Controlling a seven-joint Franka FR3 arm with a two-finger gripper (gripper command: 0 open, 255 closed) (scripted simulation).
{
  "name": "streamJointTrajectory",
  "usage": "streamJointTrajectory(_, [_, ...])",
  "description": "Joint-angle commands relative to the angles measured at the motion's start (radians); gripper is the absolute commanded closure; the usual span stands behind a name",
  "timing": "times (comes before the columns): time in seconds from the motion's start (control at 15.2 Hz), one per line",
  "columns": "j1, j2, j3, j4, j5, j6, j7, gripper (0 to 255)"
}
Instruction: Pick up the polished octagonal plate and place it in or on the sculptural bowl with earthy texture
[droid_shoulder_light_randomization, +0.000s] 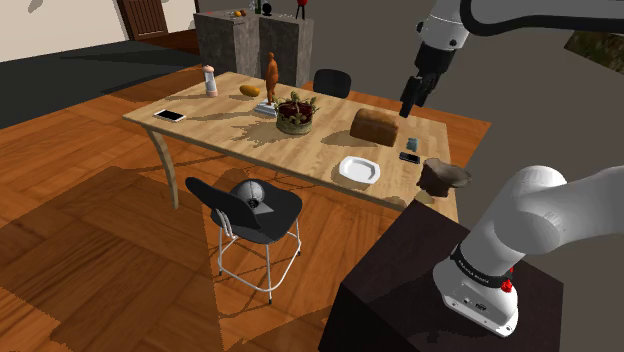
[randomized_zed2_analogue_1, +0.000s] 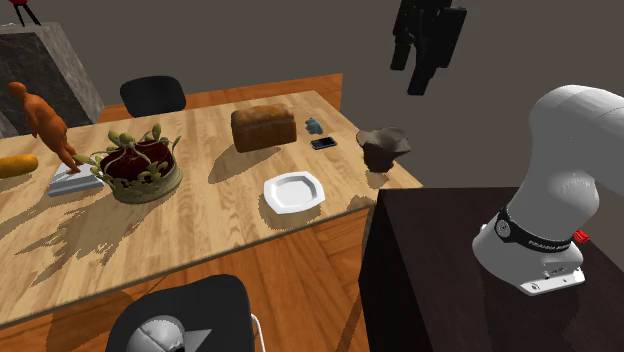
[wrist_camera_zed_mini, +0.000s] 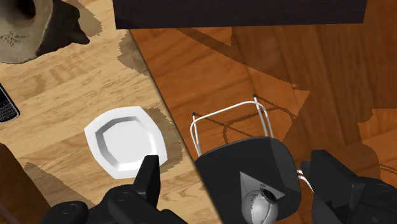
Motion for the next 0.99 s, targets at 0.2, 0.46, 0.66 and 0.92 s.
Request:
streamJointTrajectory(0.2, [-0.012,0.058,-0.076,-0.014,-0.013,0.066,-0.072,0])
streamJointTrajectory(0.46, [-0.022,0.158,-0.178,-0.012,-0.019,0.153,-0.172,0])
streamJointTrajectory(0.66, [-0.021,0.25,-0.253,0.004,-0.009,0.215,-0.253,0])
streamJointTrajectory(0.92, [-0.01,0.391,-0.353,0.046,0.031,0.289,-0.371,0])
